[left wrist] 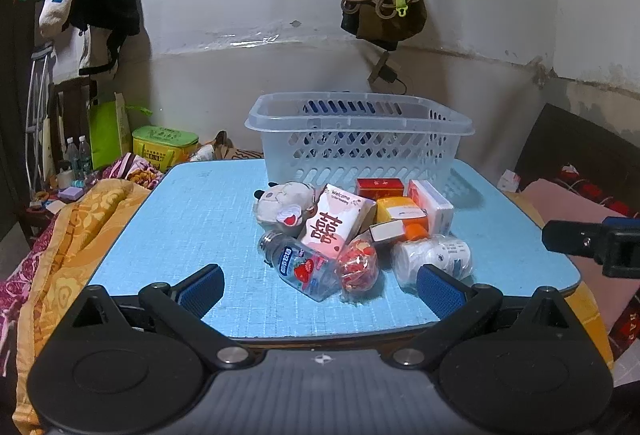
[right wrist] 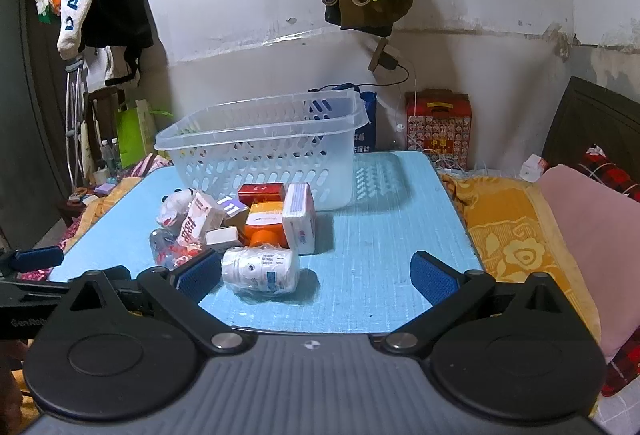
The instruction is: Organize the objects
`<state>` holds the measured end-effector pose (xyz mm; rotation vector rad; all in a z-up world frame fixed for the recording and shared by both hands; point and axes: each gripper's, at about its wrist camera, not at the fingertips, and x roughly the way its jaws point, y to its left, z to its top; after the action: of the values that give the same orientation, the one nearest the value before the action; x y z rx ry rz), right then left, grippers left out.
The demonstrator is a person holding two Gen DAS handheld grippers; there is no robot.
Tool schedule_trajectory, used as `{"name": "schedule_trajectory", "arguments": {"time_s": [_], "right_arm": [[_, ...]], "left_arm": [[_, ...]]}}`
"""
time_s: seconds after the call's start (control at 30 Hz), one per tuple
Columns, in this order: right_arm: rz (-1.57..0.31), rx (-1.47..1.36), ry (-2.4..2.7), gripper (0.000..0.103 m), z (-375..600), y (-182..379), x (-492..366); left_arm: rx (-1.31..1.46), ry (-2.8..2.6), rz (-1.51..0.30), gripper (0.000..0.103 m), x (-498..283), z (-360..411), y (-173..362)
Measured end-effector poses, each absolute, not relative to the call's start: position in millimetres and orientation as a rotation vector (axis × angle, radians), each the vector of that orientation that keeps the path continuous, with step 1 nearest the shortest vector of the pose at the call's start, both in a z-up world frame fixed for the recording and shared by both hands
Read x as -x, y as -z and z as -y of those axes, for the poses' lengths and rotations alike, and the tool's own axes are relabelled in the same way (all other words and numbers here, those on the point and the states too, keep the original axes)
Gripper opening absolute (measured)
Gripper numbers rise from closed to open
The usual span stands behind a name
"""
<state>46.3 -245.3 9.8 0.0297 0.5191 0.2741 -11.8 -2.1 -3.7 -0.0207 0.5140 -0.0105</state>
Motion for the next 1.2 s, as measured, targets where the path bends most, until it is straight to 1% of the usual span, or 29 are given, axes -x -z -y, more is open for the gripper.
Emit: {"name": "schedule_trajectory", "arguments": {"time_s": [0.27, 0.33, 0.43, 0.5, 0.53, 0.6, 0.63, 0.67, 0.73, 0.77, 0.87, 0.97, 1.0, 1.03, 1.1, 1.2], "right_arm": [[-0.526, -0.012, -0.294, 0.103, 237.6, -10.2, -49.4], [-0.462, -0.028, -0.318, 0.103, 240.1, -14.3, -47.7], [-0.315, -0.049, -0.359, 0.103, 246.4, -21.9, -49.8], [-0.274, -0.032, -0.363, 0.103, 248.1, -25.2, -63.5], [-0.283, -0.020, -0.357, 0.103, 247.8, -23.7, -73.5], [-0.358, 0.015, -0.367, 0.103, 243.8, -13.6, -98.2], [-0.409, 0.035, -0.377, 0.103, 239.9, -5.7, -108.3], [-0.489, 0.059, -0.396, 0.103, 234.5, 3.8, -119.6], [-0.601, 0.089, -0.440, 0.095, 225.6, 14.7, -128.8], [-0.628, 0.097, -0.467, 0.095, 222.7, 18.0, -131.0], [-0.671, 0.117, -0.496, 0.095, 210.6, 23.9, -133.3], [-0.718, 0.180, -0.515, 0.094, 196.7, 32.1, -134.0], [-0.729, 0.207, -0.518, 0.093, 193.7, 37.1, -134.7], [-0.737, 0.229, -0.519, 0.089, 189.5, 39.8, -135.6], [-0.749, 0.255, -0.520, 0.084, 186.6, 44.0, -136.4], [-0.755, 0.248, -0.533, 0.084, 186.5, 43.9, -138.3]], "left_arm": [[0.018, 0.009, -0.520, 0.103, 8.6, 1.4, 2.0], [0.008, 0.019, -0.518, 0.103, 6.3, 0.0, -2.8], [-0.071, 0.004, -0.477, 0.103, 0.0, 0.0, -16.1], [-0.130, -0.015, -0.466, 0.103, -12.4, -1.5, -24.2], [-0.153, -0.017, -0.466, 0.103, -22.1, -4.3, -26.8], [-0.165, 0.009, -0.489, 0.103, -39.6, -11.1, -24.4], [-0.157, 0.024, -0.514, 0.101, -50.5, -16.0, -19.9], [-0.148, 0.046, -0.541, 0.096, -60.9, -20.6, -13.4], [-0.141, 0.075, -0.593, 0.092, -77.3, -27.7, 2.0], [-0.134, 0.090, -0.617, 0.091, -84.3, -31.1, 11.6], [-0.081, 0.130, -0.686, 0.089, -96.1, -39.0, 35.6], [-0.064, 0.153, -0.701, 0.089, -98.5, -38.5, 46.0], [-0.073, 0.155, -0.697, 0.089, -98.3, -37.0, 47.5], [-0.090, 0.154, -0.692, 0.089, -99.0, -34.7, 49.5], [-0.121, 0.152, -0.695, 0.089, -102.9, -32.5, 55.4], [-0.103, 0.155, -0.705, 0.089, -107.3, -36.8, 64.8]]}}
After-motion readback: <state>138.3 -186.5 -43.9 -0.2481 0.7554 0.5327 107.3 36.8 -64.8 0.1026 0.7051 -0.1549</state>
